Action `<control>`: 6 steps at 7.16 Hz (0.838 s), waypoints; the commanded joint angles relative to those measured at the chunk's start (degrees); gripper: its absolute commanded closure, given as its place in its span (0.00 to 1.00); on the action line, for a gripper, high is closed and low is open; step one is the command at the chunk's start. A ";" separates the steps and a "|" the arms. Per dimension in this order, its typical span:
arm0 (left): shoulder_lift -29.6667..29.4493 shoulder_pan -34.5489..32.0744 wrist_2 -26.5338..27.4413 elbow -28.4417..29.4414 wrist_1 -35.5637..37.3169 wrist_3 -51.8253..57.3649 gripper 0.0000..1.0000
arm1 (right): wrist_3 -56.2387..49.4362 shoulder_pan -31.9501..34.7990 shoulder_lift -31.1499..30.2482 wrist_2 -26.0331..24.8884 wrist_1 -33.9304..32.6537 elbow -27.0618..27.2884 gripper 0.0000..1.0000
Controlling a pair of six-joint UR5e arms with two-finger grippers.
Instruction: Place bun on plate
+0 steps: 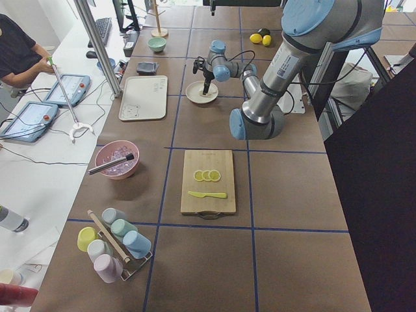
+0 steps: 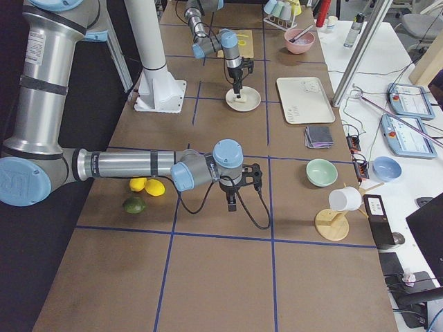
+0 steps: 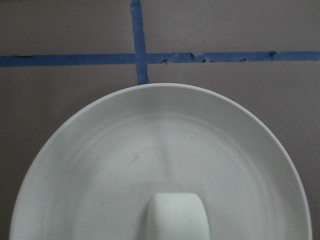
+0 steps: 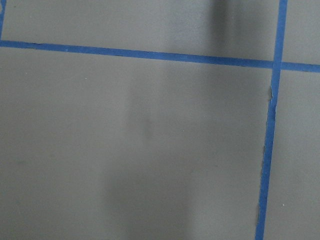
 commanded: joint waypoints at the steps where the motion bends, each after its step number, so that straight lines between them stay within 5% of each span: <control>1: 3.82 -0.89 -0.20 -12.39 9.29 3.63 0.01 | 0.07 -0.09 0.05 -0.10 -0.09 -0.09 0.00; 3: 13.28 -3.17 -0.64 -23.29 9.58 9.67 0.01 | 0.07 -0.09 0.14 -0.19 0.00 -0.09 0.00; 6: 26.89 -15.70 -13.07 -28.51 7.75 22.48 0.01 | -0.02 -0.09 0.14 -0.10 0.00 -0.09 0.00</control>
